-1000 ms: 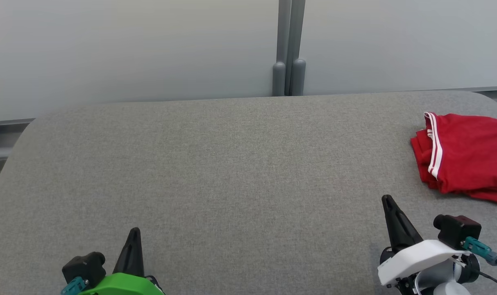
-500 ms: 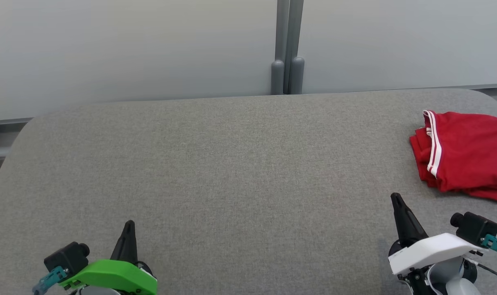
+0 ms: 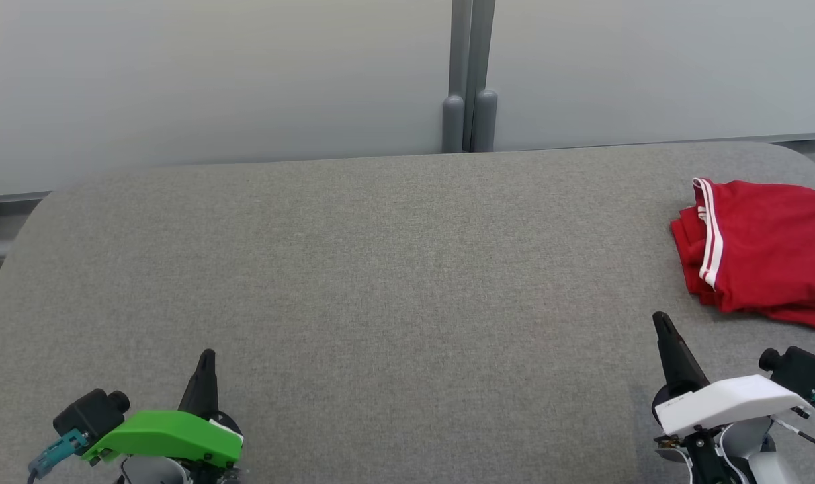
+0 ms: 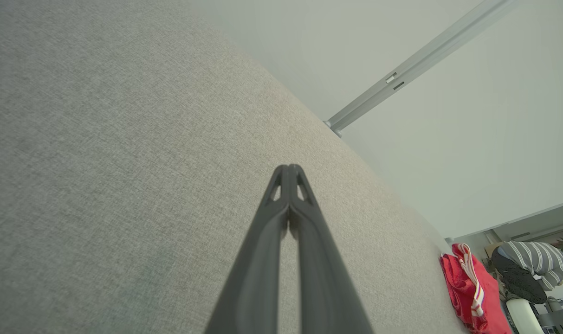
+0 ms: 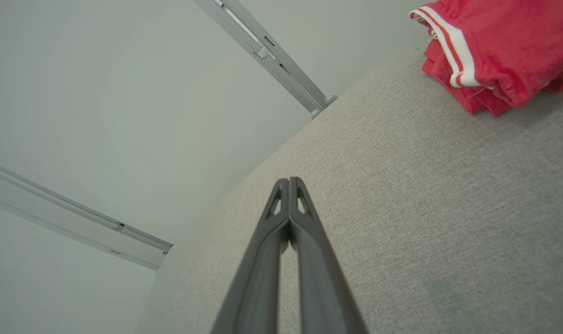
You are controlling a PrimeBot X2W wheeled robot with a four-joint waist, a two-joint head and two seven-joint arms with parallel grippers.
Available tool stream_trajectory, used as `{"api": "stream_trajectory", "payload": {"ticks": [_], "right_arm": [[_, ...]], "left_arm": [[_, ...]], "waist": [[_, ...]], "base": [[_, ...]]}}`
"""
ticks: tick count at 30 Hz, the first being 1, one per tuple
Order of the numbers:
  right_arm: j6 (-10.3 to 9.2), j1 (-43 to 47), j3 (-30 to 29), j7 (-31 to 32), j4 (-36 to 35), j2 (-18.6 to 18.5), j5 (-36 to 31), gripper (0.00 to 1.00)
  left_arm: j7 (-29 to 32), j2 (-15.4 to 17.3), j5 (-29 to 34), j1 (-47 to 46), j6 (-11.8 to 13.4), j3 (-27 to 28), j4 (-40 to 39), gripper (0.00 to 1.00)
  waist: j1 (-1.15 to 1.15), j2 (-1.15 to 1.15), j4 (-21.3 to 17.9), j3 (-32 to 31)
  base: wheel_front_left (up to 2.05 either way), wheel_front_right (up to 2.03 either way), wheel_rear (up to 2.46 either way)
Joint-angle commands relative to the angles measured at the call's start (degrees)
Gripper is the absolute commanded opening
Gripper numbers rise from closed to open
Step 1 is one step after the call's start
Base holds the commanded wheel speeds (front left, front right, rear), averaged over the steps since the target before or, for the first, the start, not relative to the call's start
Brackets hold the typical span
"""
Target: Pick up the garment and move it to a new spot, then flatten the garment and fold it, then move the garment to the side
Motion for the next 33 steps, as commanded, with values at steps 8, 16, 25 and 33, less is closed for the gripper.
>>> {"api": "stream_trajectory", "payload": {"ticks": [8,16,25,33], "right_arm": [[0.02,-2.24,-1.31,1.35,0.33,-0.57,8.29,0.00],[0.02,-2.59,-2.01,2.11,0.84,-0.62,12.87,0.00],[0.02,-3.14,-2.90,3.12,1.45,-0.64,18.32,0.00],[0.02,-3.53,-3.62,3.89,1.97,-0.65,22.73,0.00]], "left_arm": [[1.93,-1.53,-5.74,-2.75,-2.66,3.67,0.41,0.00],[3.06,-2.49,-8.91,-3.31,-4.12,5.52,0.98,0.00],[4.36,-3.73,-12.69,-4.10,-5.83,7.71,1.71,0.00],[5.51,-4.70,-15.76,-4.56,-7.21,9.53,2.35,0.00]], "waist": [[0.00,0.09,-0.18,0.24],[0.00,0.10,-0.30,0.40],[0.00,0.12,-0.45,0.61],[0.00,0.13,-0.59,0.79]], "base": [[0.00,0.00,0.00],[0.00,0.00,0.00],[0.00,0.00,0.00],[0.00,0.00,0.00]]}}
